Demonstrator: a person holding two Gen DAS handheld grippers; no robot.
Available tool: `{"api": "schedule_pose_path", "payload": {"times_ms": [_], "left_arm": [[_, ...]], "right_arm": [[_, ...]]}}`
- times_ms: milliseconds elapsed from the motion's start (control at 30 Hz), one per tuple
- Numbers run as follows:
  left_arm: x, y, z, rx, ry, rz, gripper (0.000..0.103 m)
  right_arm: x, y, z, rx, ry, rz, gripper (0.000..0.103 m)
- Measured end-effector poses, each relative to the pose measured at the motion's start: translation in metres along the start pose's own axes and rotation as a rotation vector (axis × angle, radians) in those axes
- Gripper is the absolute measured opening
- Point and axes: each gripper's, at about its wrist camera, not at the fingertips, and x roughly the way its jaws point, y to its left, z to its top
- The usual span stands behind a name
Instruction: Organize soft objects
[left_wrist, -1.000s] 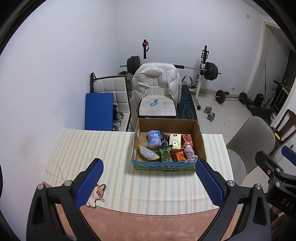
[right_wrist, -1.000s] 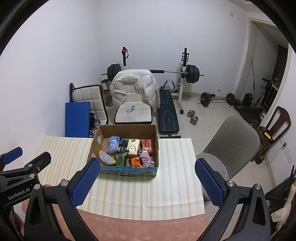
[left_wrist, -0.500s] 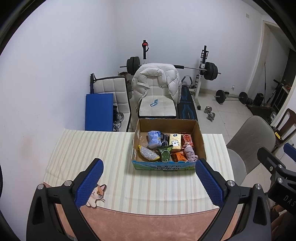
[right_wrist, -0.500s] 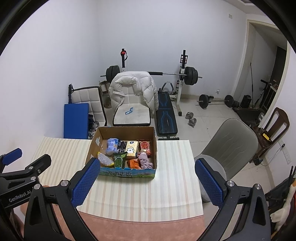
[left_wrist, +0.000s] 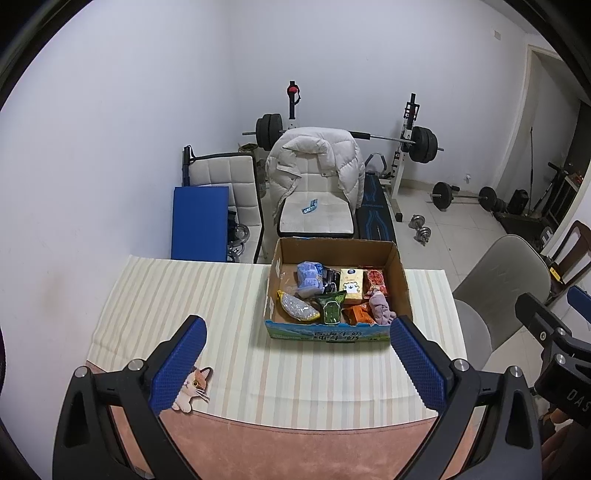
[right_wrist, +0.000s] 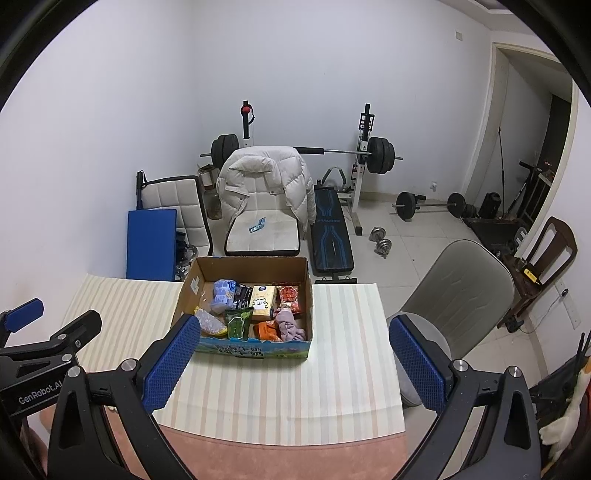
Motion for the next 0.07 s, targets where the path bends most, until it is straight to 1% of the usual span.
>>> {"api": "schedule_pose_path", "payload": {"times_ms": [67], "left_arm": [[-0.001, 0.0008, 0.0002, -0.006, -0.003, -0.002, 0.102]], "right_arm": [[0.0002, 0.0, 0.001, -0.002, -0.001, 0.001, 0.103]]}}
